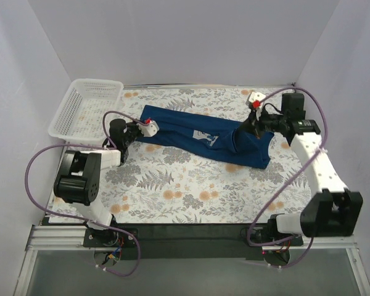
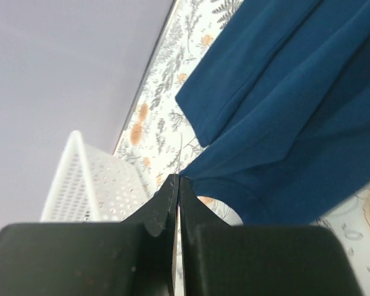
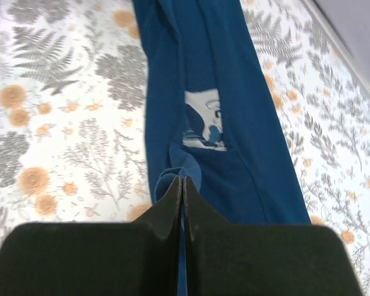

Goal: Fold and stack the t-shirts

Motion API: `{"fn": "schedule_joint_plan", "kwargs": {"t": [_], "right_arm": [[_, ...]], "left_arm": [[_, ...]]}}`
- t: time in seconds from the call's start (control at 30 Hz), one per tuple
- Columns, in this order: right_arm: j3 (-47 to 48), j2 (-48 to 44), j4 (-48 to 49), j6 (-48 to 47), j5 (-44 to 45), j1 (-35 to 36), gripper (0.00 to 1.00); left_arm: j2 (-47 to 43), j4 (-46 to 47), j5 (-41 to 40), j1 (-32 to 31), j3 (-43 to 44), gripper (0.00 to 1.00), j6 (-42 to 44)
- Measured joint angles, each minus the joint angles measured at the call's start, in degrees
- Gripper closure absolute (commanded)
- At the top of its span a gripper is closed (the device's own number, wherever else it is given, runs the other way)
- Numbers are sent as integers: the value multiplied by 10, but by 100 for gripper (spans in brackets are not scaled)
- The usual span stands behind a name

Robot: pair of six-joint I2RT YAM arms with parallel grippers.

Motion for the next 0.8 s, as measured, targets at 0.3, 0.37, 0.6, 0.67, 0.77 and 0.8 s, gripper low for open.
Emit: {"fn": "schedule_joint_plan", "kwargs": {"t": [0.3,0.37,0.6,0.67,0.77,0.8], "right_arm": [[-164,-239,-95,-77,-72,28,99],[-173,-264,-113,-82,-76,38,99],[-174,-275,-121,-81,-37,41,99],[-174,-259,-107,-71,-10,39,99],[-169,-215,-76,-55,25,30,99],[-165,-196,-66,-49,35,28,99]], "left_arm": [[-109,19,15,0,-111,100,-5],[-118,21,18,0,-127,100,-6],[-123,39,15,0,-150,100,-16],[-114,52,9,1,-147,100,-20],[-78,64,5,2,-122,100,-23],[-61,65,4,2,-109,100,-24]]}}
